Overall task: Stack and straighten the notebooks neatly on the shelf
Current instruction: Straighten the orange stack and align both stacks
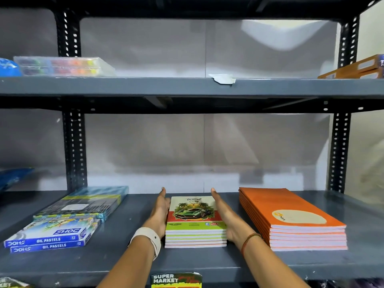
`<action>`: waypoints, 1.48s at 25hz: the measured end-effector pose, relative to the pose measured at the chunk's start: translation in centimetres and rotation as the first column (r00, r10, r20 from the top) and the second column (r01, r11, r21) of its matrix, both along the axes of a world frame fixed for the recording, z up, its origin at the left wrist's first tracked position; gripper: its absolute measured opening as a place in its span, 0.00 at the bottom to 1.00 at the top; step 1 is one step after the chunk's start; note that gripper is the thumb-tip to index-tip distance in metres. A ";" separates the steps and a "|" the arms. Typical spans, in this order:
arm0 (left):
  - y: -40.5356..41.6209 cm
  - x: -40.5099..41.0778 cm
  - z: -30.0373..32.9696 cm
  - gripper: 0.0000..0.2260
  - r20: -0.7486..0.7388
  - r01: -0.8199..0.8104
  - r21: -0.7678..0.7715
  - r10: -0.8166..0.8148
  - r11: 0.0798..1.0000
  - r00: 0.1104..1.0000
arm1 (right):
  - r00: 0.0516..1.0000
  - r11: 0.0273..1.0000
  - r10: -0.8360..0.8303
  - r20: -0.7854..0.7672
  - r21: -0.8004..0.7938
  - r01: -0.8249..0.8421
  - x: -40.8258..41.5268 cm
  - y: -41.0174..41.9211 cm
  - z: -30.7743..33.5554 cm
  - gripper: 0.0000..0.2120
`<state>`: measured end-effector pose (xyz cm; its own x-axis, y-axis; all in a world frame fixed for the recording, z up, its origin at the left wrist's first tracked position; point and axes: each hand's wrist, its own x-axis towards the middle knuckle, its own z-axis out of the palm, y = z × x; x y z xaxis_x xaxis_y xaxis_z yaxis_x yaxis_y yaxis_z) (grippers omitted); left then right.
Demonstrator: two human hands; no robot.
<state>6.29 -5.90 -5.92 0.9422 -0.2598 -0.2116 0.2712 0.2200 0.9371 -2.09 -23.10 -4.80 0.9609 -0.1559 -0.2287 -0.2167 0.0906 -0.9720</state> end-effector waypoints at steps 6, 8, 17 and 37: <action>-1.2 -0.6 0.0 0.36 0.024 0.000 0.036 -0.001 0.999 1.000 | 0.999 0.999 0.034 -0.022 -0.032 -0.034 -0.7 -0.9 0.2 0.41; -1.2 -0.8 0.1 0.36 0.025 0.020 0.053 -0.021 0.998 0.999 | 0.999 0.998 0.050 -0.020 -0.049 -0.050 -0.9 -0.9 0.4 0.40; -2.4 0.1 5.9 0.32 0.267 -0.207 0.271 0.133 0.940 0.954 | 0.959 0.983 -0.017 0.284 -0.169 0.068 0.2 -4.9 5.0 0.42; -24.3 -5.8 1.1 0.09 0.033 0.045 0.142 -0.050 0.989 0.998 | 1.000 0.994 -0.016 -0.018 0.104 0.017 -2.6 -29.4 -0.3 0.40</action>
<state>0.49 -30.24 -4.80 0.9372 -0.2745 -0.2150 0.2431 0.0725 0.9673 -4.65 -52.46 -5.13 0.9541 -0.1461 -0.2613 -0.2311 0.1952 -0.9531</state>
